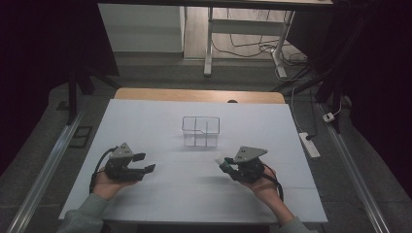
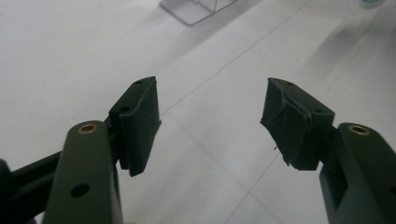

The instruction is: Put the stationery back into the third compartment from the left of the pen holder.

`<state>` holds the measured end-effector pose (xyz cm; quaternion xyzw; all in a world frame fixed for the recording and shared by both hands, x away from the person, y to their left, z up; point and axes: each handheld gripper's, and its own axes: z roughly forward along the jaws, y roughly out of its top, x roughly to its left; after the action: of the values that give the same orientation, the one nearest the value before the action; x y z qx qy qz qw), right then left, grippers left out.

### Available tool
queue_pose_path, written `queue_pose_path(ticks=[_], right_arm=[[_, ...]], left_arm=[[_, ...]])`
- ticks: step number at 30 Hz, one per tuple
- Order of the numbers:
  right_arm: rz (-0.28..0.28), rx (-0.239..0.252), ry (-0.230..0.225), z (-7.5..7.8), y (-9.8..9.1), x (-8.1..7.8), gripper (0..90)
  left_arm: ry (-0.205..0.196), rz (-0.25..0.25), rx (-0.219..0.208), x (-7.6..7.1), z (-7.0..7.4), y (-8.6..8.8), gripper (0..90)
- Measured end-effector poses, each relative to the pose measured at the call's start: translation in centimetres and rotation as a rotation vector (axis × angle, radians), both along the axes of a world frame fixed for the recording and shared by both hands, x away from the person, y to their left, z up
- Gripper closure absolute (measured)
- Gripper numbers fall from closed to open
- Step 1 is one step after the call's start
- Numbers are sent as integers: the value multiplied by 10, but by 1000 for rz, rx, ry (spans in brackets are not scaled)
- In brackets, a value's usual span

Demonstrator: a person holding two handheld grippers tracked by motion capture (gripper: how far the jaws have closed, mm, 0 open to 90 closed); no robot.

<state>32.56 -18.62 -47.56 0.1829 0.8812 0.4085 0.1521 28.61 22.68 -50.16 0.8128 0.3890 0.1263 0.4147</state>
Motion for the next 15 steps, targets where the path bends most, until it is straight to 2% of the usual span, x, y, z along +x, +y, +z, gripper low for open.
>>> queue_pose_path(ticks=[4,15], right_arm=[[-20,20,4,2,-3,2,653],[-37,62,3,5,-7,7,653]], left_arm=[[-2,15,-12,-2,-1,6,358],[-7,43,-7,-5,-4,15,358]])
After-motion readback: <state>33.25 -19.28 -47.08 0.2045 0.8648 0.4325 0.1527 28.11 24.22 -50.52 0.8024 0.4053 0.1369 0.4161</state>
